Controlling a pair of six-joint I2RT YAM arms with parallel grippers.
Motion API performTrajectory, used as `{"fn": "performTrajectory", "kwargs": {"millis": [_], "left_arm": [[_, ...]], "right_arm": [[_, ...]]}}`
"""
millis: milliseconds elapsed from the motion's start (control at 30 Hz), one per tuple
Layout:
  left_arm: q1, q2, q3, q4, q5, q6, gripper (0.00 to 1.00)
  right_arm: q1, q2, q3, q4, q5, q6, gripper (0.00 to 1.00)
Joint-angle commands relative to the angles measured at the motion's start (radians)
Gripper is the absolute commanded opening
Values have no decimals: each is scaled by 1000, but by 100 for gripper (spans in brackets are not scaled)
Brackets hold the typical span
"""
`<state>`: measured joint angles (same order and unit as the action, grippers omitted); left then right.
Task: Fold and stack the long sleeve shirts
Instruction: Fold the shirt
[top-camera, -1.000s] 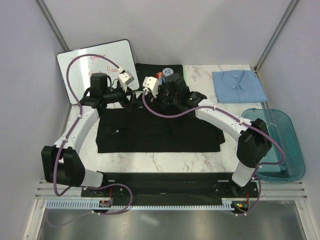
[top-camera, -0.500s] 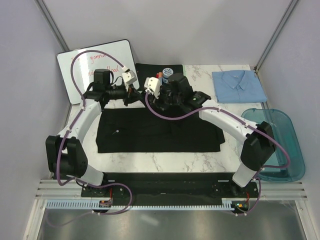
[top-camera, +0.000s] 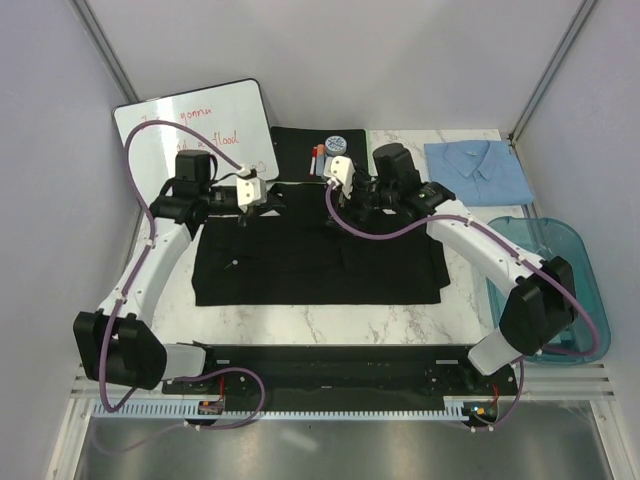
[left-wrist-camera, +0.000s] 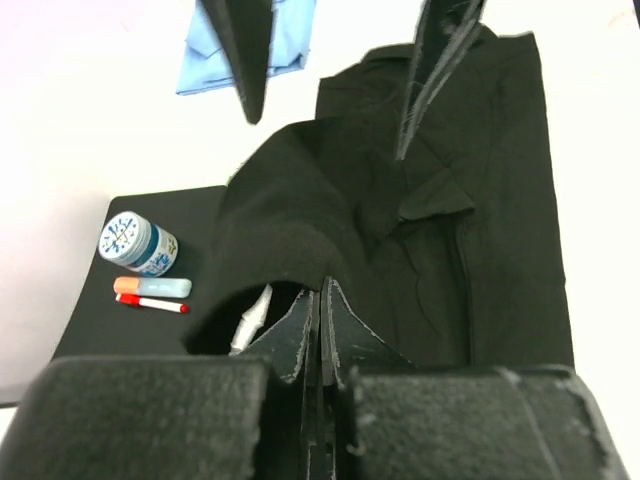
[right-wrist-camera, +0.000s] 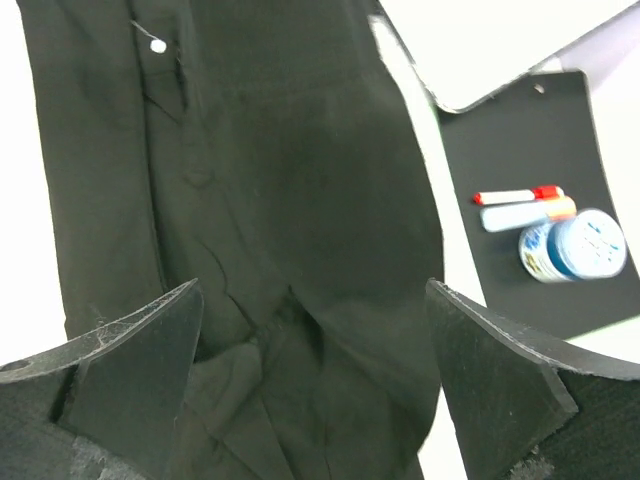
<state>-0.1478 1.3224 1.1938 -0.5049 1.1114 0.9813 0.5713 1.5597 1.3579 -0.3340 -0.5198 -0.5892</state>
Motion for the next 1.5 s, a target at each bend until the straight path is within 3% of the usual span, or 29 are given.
{"fn": "performTrajectory", "kwargs": {"millis": [0, 200, 400, 533, 667, 767, 800, 867, 900, 967, 1100, 1167, 1200, 1367, 1433, 1467], "left_arm": [[-33, -54, -33, -111, 48, 306, 2], [-134, -107, -105, -273, -44, 676, 2], [-222, -179, -272, -348, -166, 1090, 2], [-234, -204, -408, -337, -251, 1307, 2], [-233, -226, -593, -212, -314, 1383, 4], [-233, -219, -638, -158, -338, 1318, 5], [-231, -222, -648, -147, -349, 1266, 11], [-217, -259, -666, -126, -355, 1200, 29], [-217, -278, -662, -126, -348, 1048, 50], [-217, -330, -628, -136, -332, 863, 55], [-217, -432, -527, -268, -328, 364, 59], [-217, -456, -471, -316, -329, 231, 60], [-217, -459, -459, -332, -335, 94, 61], [-217, -365, -405, -333, -423, -220, 58], [-217, -301, -378, -354, -426, -338, 53], [-235, -238, -367, -369, -441, -375, 46]], "right_arm": [[2, 43, 38, 23, -63, -35, 98], [-7, 59, 81, -100, -97, -159, 98], [-31, 0, -34, -296, -72, -416, 98], [-28, -23, -101, -376, -107, -478, 98], [4, -26, -160, -378, -120, -474, 98], [30, -12, -190, -366, -124, -427, 97], [56, -10, -203, -358, -118, -410, 96], [85, -1, -204, -343, -112, -359, 90], [100, 2, -198, -330, -112, -333, 89], [105, 20, -181, -323, -123, -293, 84], [82, 62, -132, -326, -108, -148, 77], [53, 69, -118, -336, -127, -104, 73], [20, 69, -106, -336, -132, -77, 71], [-100, 45, -86, -367, -144, 66, 64], [-151, 28, -92, -379, -134, 103, 63], [-181, 22, -95, -395, -123, 112, 62]]}}
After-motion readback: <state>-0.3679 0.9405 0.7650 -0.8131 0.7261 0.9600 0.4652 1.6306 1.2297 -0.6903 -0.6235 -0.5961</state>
